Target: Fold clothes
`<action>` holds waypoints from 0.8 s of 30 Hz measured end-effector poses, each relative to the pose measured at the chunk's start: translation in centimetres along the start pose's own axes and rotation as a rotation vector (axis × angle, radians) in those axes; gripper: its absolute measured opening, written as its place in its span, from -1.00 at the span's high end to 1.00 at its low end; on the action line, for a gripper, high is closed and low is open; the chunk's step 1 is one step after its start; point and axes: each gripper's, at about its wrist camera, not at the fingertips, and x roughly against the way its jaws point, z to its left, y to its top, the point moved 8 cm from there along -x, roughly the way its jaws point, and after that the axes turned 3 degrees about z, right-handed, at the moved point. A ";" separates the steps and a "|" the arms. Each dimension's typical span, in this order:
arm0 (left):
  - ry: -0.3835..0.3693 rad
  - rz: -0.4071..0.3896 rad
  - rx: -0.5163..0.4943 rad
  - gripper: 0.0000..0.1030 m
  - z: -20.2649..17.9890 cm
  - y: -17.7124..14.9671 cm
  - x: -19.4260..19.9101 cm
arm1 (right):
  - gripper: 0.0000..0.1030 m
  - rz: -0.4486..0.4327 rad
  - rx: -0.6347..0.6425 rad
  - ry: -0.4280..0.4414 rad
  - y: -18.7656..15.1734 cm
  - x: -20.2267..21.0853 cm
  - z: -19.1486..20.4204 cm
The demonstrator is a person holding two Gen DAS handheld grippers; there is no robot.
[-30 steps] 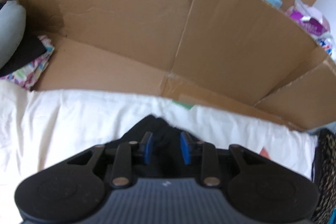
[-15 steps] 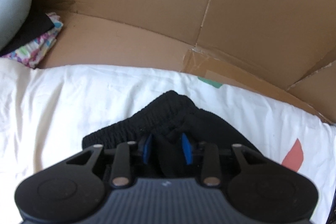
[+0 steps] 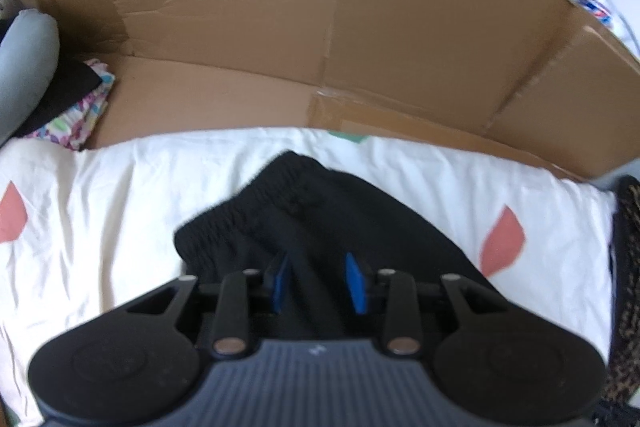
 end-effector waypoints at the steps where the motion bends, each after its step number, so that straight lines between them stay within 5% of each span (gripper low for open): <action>1: -0.008 0.002 -0.005 0.35 -0.3 -0.5 0.2 | 0.94 -0.010 -0.003 0.004 0.1 0.2 0.2; 13: -0.116 0.030 -0.045 0.32 -2.3 -7.2 -0.3 | 0.94 -0.023 0.049 0.036 -0.8 -0.2 3.4; 20: -0.107 0.031 0.059 0.33 1.3 -9.8 -3.3 | 0.90 0.012 0.072 -0.052 -2.1 -0.9 1.9; 24: -0.107 0.008 0.151 0.55 4.5 -9.7 -4.4 | 0.88 0.013 0.063 -0.066 -2.7 -0.7 0.8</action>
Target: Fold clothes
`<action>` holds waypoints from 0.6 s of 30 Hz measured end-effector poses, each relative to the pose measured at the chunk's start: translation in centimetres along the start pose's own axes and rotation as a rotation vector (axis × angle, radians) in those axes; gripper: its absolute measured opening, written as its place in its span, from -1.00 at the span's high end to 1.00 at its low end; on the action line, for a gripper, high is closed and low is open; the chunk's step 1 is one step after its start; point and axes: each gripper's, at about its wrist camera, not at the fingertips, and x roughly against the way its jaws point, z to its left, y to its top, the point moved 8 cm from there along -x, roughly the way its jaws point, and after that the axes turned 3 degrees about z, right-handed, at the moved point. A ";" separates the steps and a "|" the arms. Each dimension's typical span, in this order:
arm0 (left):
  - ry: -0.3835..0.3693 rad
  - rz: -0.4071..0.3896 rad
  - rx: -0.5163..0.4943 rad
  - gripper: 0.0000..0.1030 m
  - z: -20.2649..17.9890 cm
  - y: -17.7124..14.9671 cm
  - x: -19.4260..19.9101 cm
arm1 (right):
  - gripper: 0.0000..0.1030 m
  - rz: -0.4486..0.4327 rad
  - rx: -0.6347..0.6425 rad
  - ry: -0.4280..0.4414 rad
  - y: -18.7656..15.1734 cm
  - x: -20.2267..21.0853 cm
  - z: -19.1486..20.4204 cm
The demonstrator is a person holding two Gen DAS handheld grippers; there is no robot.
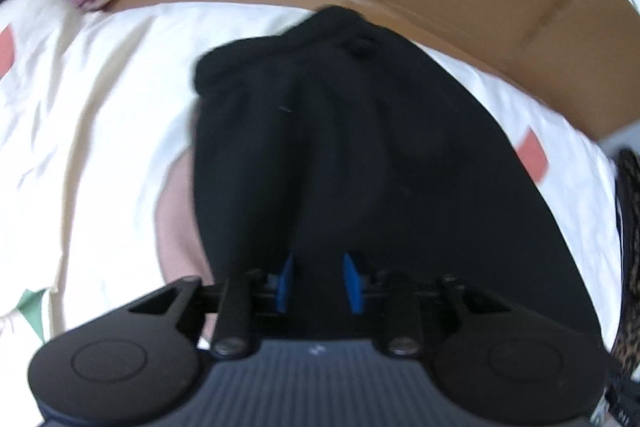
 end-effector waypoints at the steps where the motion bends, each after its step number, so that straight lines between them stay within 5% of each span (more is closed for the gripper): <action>1: -0.006 -0.015 0.013 0.56 0.5 0.4 0.1 | 0.88 0.001 0.007 -0.007 0.0 0.0 -0.1; 8: 0.054 -0.080 0.048 0.57 2.7 2.6 1.9 | 0.91 0.009 0.024 -0.057 0.0 0.0 -0.6; 12: 0.050 -0.127 0.062 0.35 2.8 3.3 3.6 | 0.90 0.030 0.034 -0.087 0.3 0.0 -0.3; 18: -0.005 -0.144 0.010 0.32 0.4 3.6 3.6 | 0.86 0.025 0.024 -0.063 0.0 0.1 -0.4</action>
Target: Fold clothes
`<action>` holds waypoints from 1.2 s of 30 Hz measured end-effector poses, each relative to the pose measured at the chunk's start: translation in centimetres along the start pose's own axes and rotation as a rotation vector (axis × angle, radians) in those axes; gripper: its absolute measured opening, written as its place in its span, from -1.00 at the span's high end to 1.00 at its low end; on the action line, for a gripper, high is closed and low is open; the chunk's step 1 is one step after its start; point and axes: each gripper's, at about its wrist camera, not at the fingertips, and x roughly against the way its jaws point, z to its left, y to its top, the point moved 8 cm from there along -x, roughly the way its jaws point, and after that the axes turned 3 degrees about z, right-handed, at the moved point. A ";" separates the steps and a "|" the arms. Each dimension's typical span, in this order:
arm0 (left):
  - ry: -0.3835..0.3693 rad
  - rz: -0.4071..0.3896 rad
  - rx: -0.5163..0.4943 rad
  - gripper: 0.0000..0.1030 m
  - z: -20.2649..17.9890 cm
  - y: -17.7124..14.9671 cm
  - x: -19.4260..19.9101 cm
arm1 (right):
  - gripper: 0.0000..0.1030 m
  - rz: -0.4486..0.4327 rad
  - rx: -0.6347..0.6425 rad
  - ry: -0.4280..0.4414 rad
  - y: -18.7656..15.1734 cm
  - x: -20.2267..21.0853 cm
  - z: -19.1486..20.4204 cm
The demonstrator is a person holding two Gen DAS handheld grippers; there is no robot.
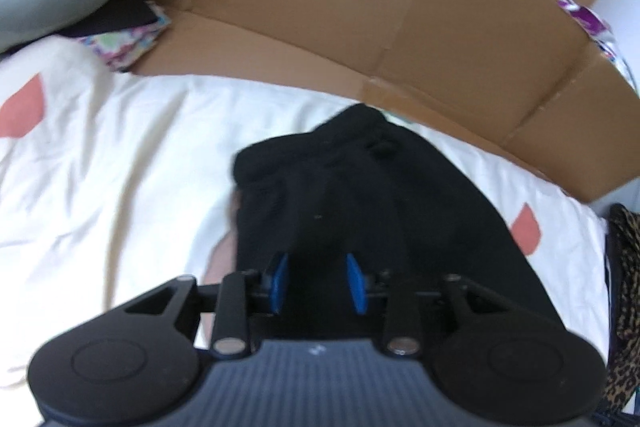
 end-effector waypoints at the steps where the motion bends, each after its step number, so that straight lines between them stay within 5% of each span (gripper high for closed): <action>1: -0.004 0.000 -0.006 0.31 -0.4 0.1 -0.3 | 0.86 -0.004 0.001 -0.001 -0.1 0.0 0.0; 10: 0.085 0.033 0.021 0.36 0.0 0.4 -3.9 | 0.92 -0.012 0.018 -0.039 -0.1 0.5 -1.1; 19: 0.149 0.023 -0.066 0.31 -0.6 -0.5 -0.2 | 0.88 -0.025 0.120 -0.116 0.1 1.9 -0.4; 36: 0.010 -0.005 -0.002 0.15 -0.3 -12.9 9.1 | 0.87 -0.055 0.219 0.049 0.0 3.9 8.2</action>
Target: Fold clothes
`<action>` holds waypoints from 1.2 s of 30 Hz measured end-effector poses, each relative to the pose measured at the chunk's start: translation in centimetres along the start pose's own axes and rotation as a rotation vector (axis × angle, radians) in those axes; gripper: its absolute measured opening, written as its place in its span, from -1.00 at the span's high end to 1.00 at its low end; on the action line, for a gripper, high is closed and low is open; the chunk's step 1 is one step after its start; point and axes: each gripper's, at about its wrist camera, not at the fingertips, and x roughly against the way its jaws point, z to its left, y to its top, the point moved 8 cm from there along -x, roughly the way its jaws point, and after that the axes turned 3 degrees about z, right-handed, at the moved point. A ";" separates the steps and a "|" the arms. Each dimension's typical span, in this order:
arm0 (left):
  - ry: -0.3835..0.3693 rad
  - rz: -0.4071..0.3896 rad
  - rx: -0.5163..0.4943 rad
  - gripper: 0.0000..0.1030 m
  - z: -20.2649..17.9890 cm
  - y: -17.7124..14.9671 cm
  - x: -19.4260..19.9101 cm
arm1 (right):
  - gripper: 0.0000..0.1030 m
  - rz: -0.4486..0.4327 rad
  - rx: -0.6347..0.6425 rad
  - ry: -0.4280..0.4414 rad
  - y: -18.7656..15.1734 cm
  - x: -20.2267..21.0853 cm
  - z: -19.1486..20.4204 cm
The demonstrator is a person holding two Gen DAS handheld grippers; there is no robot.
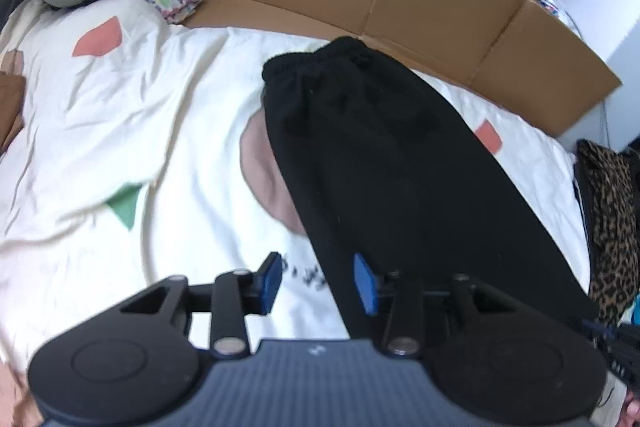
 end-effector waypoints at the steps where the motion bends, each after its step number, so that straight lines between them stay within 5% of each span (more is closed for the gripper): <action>1: -0.012 -0.004 0.009 0.15 -0.2 -0.5 0.1 | 0.86 0.000 0.001 0.005 0.0 -0.1 0.4; 5: -0.042 -0.013 0.068 0.14 -0.7 -2.0 -0.2 | 0.43 0.004 0.024 0.010 0.2 -0.4 1.6; 17: -0.086 0.023 0.054 0.12 -1.7 -7.1 -1.2 | 0.41 0.031 0.121 0.066 0.2 -2.3 5.8; 36: -0.118 0.142 0.035 0.13 -2.3 -12.7 -3.0 | 0.43 0.162 0.125 0.006 -4.9 -2.6 1.0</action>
